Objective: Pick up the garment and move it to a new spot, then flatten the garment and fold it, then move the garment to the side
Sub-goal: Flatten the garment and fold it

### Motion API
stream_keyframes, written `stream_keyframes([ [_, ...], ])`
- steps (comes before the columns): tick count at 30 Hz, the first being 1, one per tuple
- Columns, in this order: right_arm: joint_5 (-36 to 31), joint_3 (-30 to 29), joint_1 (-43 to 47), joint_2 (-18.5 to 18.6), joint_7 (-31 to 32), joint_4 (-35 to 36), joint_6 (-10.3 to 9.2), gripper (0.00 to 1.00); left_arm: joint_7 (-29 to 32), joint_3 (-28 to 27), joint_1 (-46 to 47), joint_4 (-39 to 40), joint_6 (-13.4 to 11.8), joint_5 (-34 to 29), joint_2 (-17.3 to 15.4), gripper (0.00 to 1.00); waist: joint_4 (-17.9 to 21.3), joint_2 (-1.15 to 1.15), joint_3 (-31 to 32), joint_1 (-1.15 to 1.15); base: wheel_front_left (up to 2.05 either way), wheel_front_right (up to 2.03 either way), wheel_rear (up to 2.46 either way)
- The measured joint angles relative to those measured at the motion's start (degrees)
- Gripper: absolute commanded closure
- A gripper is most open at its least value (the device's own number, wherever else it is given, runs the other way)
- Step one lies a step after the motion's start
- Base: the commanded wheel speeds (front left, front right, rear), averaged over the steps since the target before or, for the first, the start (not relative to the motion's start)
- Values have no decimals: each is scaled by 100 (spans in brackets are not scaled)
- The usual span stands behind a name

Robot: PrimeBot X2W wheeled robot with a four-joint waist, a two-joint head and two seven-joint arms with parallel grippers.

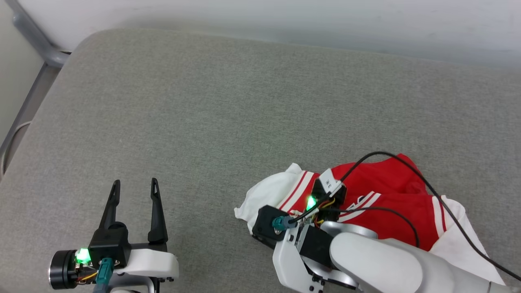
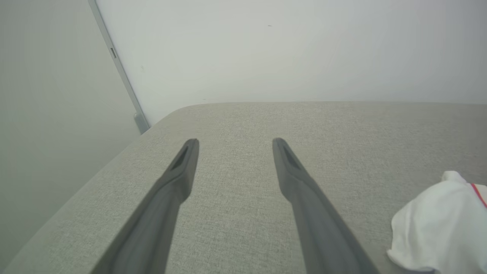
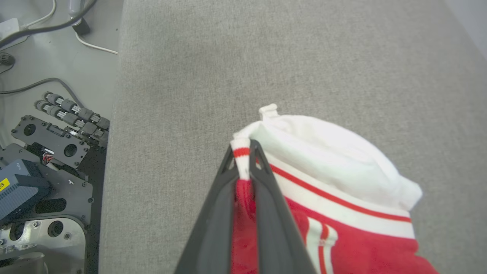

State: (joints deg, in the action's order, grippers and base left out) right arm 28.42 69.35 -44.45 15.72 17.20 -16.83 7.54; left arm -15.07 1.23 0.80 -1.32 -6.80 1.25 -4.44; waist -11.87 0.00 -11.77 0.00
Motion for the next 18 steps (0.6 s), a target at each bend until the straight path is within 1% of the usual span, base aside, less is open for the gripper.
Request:
stream_keyframes([
  [2, 171, 255, 7, -43, 29, -289, 0, 100, 0, 4, 2, -10, -2, 3, 11, 0, -73, 0, -30, 0, 0, 0, 0],
  [5, 247, 380, 120, -48, 246, -558, -1, 100, 0, 10, 9, -21, -26, 9, 24, 0, -145, 0, -65, 0, 0, 0, 0],
  [7, 96, 377, 400, -51, 631, -499, -4, 100, 0, 9, 14, -25, -26, 11, 36, 0, -168, 0, -80, 0, 0, 0, 0],
  [9, 52, 374, 594, -44, 871, -389, -5, 100, 0, -2, 16, -34, -27, 12, 38, 0, -156, 0, -86, 0, 0, 0, 0],
  [11, 16, 371, 605, -32, 899, -326, -4, 100, 0, -14, 44, -54, -27, 12, 41, 0, -119, 0, -91, 0, 0, 0, 0],
  [13, 49, 383, 590, -30, 702, -318, -4, 100, 0, -27, 70, -51, -31, 10, 40, 0, -62, 0, -88, 0, 0, 0, 0],
  [14, 68, 393, 563, -33, 567, -321, -3, 63, 0, -24, 70, -53, -33, 8, 42, 0, -30, 0, -81, 0, 0, 0, 0],
  [15, 55, 408, 506, -24, 386, -322, -1, 12, 0, -29, 70, -53, -34, 0, 41, 0, 4, 0, -68, 0, 0, 0, 0],
  [16, 26, 407, 434, -15, 208, -330, -2, 0, 0, -27, 70, -53, -33, -1, 40, 0, 36, 0, -51, 0, 0, 0, 0],
  [18, 96, 388, 300, -5, -245, -347, -2, 0, 0, -59, 65, -54, -35, -3, 26, 0, 101, 0, 5, 0, 0, 0, 0],
])
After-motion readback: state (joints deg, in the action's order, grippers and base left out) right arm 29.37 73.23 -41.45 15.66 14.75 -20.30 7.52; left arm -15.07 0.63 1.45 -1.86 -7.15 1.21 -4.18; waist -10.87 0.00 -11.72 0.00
